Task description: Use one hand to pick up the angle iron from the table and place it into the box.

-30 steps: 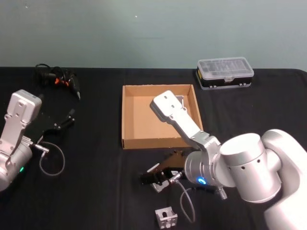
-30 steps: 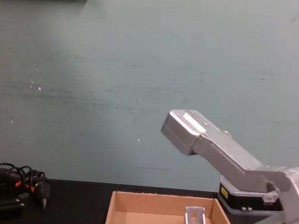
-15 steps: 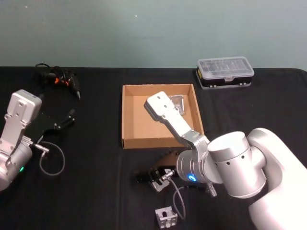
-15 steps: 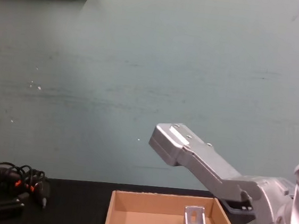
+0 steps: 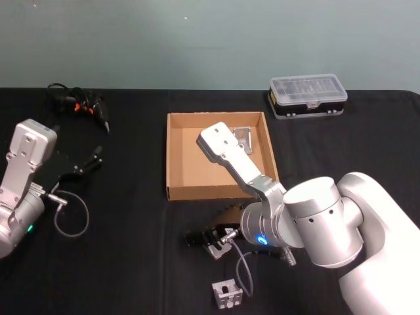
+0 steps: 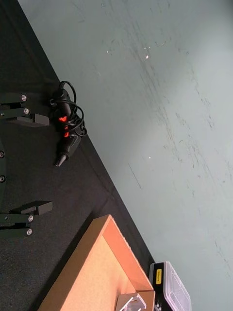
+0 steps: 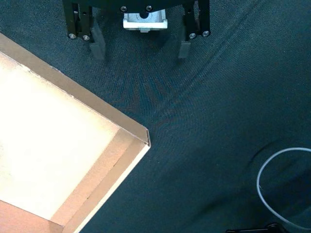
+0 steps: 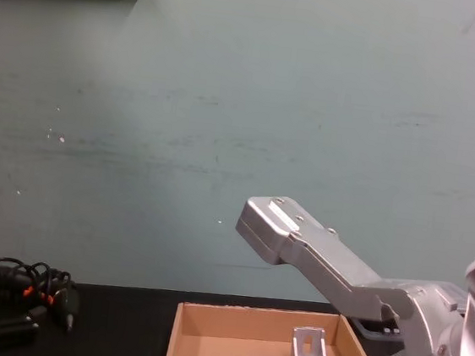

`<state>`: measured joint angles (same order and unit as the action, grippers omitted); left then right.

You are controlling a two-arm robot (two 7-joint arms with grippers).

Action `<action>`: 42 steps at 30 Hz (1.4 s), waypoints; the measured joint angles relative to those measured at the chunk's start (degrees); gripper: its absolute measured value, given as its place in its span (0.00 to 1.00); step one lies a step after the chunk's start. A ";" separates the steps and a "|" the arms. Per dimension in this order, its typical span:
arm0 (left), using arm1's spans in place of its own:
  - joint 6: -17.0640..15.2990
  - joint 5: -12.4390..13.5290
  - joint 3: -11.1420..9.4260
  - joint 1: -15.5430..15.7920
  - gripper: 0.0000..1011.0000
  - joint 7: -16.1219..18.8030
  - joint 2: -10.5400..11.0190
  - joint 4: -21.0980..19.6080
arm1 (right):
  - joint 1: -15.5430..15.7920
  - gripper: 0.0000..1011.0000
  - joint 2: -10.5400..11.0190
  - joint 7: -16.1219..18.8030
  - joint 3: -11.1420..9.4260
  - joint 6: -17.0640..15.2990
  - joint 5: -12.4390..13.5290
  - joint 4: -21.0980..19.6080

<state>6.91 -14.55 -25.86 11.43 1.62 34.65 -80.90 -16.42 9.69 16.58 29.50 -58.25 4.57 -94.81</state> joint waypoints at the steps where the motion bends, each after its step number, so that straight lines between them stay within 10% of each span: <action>1: 0.00 0.00 0.00 0.00 0.99 0.00 0.00 0.00 | 0.01 0.94 0.00 0.00 0.00 0.00 0.01 -0.01; 18: 0.00 0.00 0.00 0.00 0.99 0.00 0.00 0.00 | 0.03 0.45 0.08 -0.04 0.08 0.00 0.08 -0.10; 42: 0.00 0.00 0.00 0.00 0.99 0.00 0.00 0.00 | -2.04 0.45 -0.56 1.59 -2.97 2.51 -1.09 -1.59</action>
<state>6.91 -14.55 -25.86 11.43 1.62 34.65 -80.90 -18.46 9.14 18.17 26.53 -55.74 3.48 -96.40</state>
